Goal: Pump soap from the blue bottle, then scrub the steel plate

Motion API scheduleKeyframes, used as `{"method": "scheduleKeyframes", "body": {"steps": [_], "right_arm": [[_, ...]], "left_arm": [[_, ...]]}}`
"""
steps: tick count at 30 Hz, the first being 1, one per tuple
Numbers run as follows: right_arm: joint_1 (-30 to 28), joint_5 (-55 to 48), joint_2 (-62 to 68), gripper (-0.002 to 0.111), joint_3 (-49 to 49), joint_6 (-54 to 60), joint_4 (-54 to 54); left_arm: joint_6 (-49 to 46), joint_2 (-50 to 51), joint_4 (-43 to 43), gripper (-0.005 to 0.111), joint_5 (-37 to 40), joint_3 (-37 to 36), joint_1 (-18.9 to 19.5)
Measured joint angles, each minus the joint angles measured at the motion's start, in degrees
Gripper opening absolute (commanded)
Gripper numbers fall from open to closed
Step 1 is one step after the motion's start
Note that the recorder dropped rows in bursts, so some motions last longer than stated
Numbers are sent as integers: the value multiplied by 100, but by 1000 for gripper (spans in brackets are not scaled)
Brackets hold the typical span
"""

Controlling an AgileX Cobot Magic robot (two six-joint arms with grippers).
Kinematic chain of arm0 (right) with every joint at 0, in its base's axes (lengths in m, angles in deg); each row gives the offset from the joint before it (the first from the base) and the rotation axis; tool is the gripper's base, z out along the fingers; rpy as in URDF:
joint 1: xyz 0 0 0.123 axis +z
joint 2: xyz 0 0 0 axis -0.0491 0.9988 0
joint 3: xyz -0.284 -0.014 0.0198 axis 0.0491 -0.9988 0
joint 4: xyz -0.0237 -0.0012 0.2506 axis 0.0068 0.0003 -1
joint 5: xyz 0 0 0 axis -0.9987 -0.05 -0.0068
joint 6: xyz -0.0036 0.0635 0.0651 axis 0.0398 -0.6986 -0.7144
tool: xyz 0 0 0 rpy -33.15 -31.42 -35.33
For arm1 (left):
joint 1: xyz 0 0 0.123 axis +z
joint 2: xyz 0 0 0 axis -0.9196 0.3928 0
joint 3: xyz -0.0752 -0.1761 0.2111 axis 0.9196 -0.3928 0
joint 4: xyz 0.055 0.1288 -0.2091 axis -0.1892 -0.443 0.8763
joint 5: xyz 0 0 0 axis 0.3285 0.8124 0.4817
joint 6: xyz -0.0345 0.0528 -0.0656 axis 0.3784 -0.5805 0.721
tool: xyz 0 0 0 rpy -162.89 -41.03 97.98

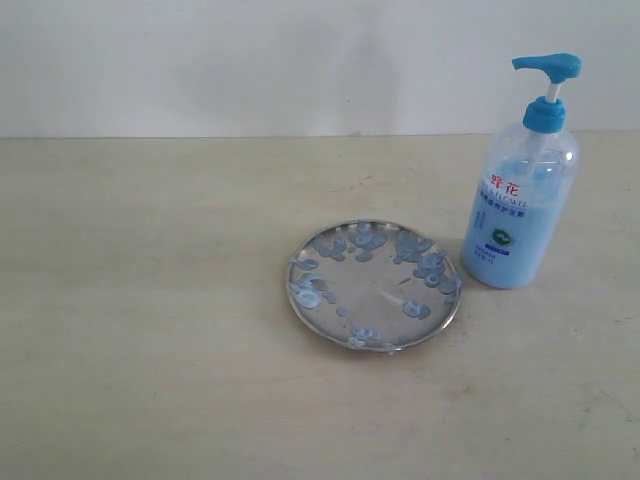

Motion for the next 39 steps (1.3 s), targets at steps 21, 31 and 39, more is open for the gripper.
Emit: {"method": "scheduleKeyframes", "body": {"steps": [21,31,39], "right_arm": [[0,-1605,-1589,0,-12,-38,-18],[0,-1618,-1589,0,-12,-38,-18],[0,-1618,-1589,0,-12,-38,-18]], "left_arm": [[3208,5094,35,4,2664,62,0],[2714,9695,35,4,3736,3119,33],[4525,10348,-1270,4,7269,3500,530]]}}
